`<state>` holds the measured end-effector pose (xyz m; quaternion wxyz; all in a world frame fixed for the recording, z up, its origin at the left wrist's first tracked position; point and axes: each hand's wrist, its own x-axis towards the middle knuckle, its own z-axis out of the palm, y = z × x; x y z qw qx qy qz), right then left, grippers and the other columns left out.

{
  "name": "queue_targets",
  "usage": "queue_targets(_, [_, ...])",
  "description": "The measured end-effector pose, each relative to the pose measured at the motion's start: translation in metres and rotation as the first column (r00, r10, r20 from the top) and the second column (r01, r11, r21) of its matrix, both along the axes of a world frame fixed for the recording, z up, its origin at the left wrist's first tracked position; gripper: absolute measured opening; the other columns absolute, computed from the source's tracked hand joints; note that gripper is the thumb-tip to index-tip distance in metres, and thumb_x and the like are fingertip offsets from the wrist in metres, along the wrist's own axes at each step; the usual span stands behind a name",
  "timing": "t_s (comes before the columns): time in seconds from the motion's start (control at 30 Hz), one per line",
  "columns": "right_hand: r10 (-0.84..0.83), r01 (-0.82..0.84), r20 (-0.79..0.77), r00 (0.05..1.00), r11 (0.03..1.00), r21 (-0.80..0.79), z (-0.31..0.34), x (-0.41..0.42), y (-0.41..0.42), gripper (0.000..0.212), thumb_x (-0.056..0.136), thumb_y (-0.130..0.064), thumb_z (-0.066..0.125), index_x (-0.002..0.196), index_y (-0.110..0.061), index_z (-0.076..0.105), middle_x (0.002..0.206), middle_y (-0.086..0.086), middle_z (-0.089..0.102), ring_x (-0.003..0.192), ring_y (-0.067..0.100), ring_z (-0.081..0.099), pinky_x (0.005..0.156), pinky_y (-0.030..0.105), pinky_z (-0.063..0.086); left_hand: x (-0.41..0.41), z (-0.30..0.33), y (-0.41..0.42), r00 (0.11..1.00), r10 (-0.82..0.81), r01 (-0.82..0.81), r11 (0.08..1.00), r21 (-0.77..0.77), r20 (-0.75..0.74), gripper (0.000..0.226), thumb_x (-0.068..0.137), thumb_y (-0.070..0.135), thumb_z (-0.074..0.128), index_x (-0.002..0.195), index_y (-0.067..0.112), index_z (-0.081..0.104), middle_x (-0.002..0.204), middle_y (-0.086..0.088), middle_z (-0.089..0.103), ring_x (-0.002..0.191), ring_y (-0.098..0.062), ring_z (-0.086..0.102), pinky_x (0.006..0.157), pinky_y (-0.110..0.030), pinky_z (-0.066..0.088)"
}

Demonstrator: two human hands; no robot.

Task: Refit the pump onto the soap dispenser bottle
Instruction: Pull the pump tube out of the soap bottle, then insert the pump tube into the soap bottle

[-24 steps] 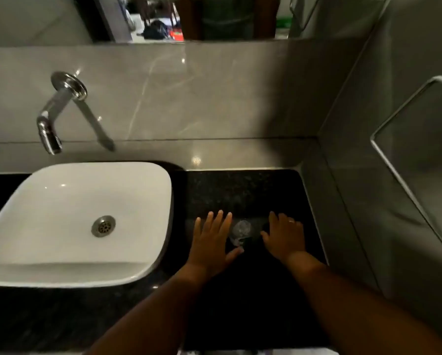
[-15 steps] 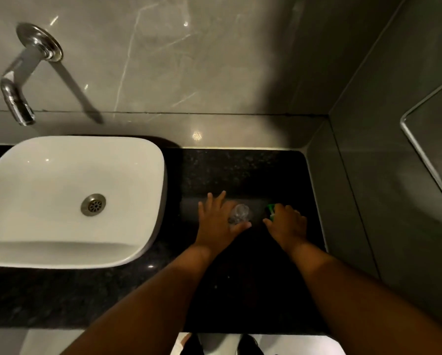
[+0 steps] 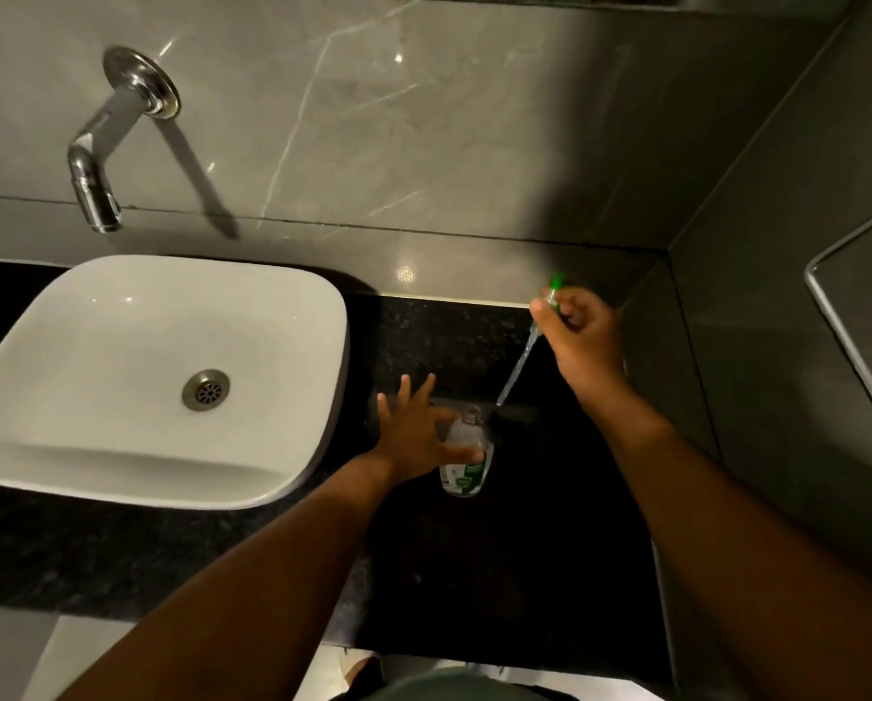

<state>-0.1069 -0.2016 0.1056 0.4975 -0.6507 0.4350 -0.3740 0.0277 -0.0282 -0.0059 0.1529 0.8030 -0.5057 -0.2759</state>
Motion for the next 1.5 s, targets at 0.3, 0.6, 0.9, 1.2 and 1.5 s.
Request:
queue_targets(0.3, [0.231,-0.234,-0.037,0.972,0.966,-0.11,-0.002,0.021,0.031,0.021,0.08,-0.022,0.072,0.099,-0.017,0.064,0.085,-0.006,0.066,0.071,0.009,0.059,0.064,0.021,0.05,-0.001,0.0,-0.004,1.0,0.008,-0.008,1.0,0.022,0.019,0.08,0.054,0.087,0.054,0.119,0.041,0.06,0.162,0.0,0.006,0.146,-0.028,-0.014,0.104,-0.059,-0.023])
queue_targets(0.6, [0.217,-0.24,-0.349,0.912,0.97,-0.026,-0.068,-0.006,0.079,0.033,0.071,-0.039,0.076,0.098,-0.023,0.067,0.09,-0.009,0.066,0.086,0.013,0.064,0.079,0.034,0.054,-0.01,-0.005,0.005,0.999,0.04,-0.04,0.999,-0.036,-0.015,0.073,0.057,0.082,0.058,0.121,0.046,0.056,0.162,0.001,0.011,0.147,-0.026,-0.009,0.107,-0.066,-0.016])
queue_targets(0.9, [0.199,-0.192,-0.367,0.909,0.98,0.057,-0.082,-0.01,0.102,0.035,0.071,-0.043,0.072,0.102,-0.033,0.06,0.104,-0.008,0.065,0.098,0.012,0.061,0.09,0.04,0.052,-0.014,-0.017,0.006,0.995,0.098,-0.097,0.992,-0.077,0.016,0.078,0.051,0.083,0.048,0.119,0.046,0.056,0.159,0.003,0.022,0.147,-0.023,-0.001,0.106,-0.063,-0.017])
queue_targets(1.2, [0.244,-0.213,-0.099,0.965,0.944,0.251,-0.072,-0.014,0.096,0.05,0.083,-0.018,0.069,0.129,-0.016,0.052,0.116,0.005,0.066,0.105,0.009,0.062,0.095,0.027,0.05,-0.018,-0.012,0.008,0.994,0.109,-0.108,0.993,-0.04,0.009,0.076,0.06,0.076,0.063,0.127,0.042,0.054,0.159,0.005,0.022,0.147,-0.021,0.001,0.108,-0.062,-0.015])
queue_targets(1.5, [0.226,-0.18,-0.158,0.961,0.948,0.262,-0.084,-0.003,0.1,0.101,0.068,-0.027,0.083,0.146,-0.022,0.02,0.121,-0.001,0.053,0.104,0.002,0.051,0.082,0.011,0.038,-0.014,-0.011,0.012,0.99,0.143,-0.144,0.988,-0.05,-0.014,0.078,0.059,0.075,0.063,0.129,0.042,0.052,0.157,0.006,0.026,0.147,-0.02,0.004,0.108,-0.061,-0.016])
